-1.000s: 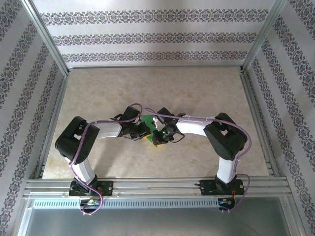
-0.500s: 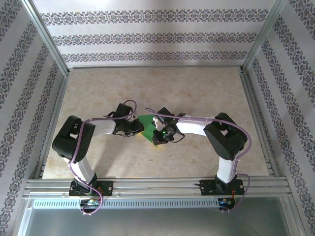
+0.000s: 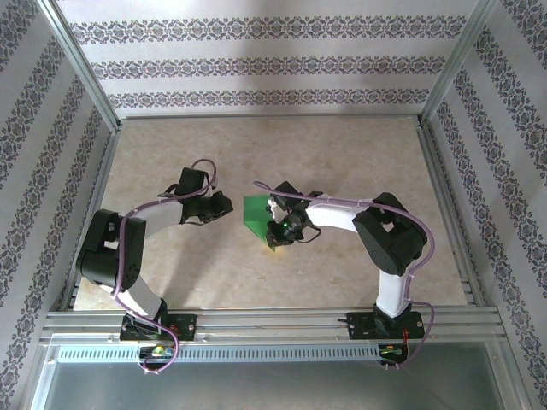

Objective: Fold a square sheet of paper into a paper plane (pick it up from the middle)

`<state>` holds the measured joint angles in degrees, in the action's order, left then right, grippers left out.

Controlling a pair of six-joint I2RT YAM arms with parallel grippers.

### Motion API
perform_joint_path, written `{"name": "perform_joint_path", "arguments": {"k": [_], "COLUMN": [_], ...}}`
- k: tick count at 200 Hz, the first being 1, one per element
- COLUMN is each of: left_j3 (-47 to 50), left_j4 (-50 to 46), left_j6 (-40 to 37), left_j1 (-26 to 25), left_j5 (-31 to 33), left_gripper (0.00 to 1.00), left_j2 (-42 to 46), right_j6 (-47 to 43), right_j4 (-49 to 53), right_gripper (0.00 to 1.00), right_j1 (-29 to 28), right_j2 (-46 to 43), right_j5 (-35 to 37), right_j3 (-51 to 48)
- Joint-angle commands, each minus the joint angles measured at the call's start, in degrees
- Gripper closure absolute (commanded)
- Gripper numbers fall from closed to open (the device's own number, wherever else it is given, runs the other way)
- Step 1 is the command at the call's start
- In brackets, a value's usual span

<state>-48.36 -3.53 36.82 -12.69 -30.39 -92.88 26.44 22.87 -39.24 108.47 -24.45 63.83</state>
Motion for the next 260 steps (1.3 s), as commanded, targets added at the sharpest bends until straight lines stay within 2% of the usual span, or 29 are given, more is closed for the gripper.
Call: {"name": "perform_joint_path", "arguments": {"k": [1,58,120,177,260], "left_j3": [0.0,3.9,2.1,1.6,-3.3], "left_j4": [3.3,13.9,18.9,17.1,0.6], "left_j6": [4.4,13.5,17.4,17.0,14.0], "left_j1": [-0.2,-6.9,-12.4,-12.8,-12.2], "left_j5": [-3.6,-6.2,-6.0,-4.2,6.3], "left_gripper": [0.84,0.85,0.90,0.92,0.95], "left_j2": [1.6,-0.7,-8.6,-11.4,-11.3], "right_j6": [-1.5,-1.9,-1.3,-1.4,-2.3], "right_j4": [1.3,1.5,2.0,2.3,4.2], "right_gripper": [0.87,0.87,0.87,0.87,0.87], "right_j1": [1.3,2.5,2.7,2.8,2.8], "right_j2": [2.8,5.8,5.9,6.1,6.4], "right_j5": [2.8,1.3,1.6,2.0,4.7], "right_j3": [3.8,6.1,4.5,3.9,3.1]}}
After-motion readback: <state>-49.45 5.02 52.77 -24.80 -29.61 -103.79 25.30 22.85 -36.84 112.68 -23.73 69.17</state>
